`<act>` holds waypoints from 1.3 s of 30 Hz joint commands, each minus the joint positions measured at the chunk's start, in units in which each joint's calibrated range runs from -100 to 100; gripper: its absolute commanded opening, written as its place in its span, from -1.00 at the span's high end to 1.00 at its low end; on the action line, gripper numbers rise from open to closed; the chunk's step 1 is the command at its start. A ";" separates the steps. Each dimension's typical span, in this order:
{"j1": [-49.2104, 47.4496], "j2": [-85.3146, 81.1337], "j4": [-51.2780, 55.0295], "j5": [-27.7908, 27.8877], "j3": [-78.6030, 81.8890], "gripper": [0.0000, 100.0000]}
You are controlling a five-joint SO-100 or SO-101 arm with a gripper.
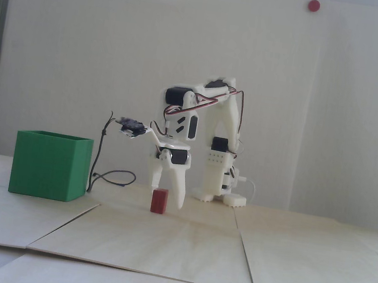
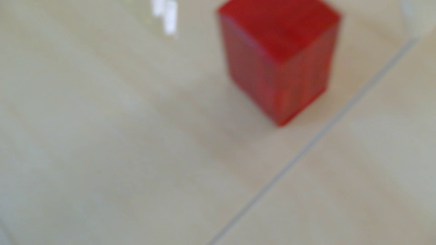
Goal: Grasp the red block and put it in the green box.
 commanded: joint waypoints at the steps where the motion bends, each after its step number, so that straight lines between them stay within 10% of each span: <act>1: -0.20 -0.92 -0.99 0.21 -0.38 0.33; 32: 1.00 -0.92 -2.26 0.00 -0.65 0.56; 39: -0.44 -0.92 -8.66 7.08 -0.12 0.57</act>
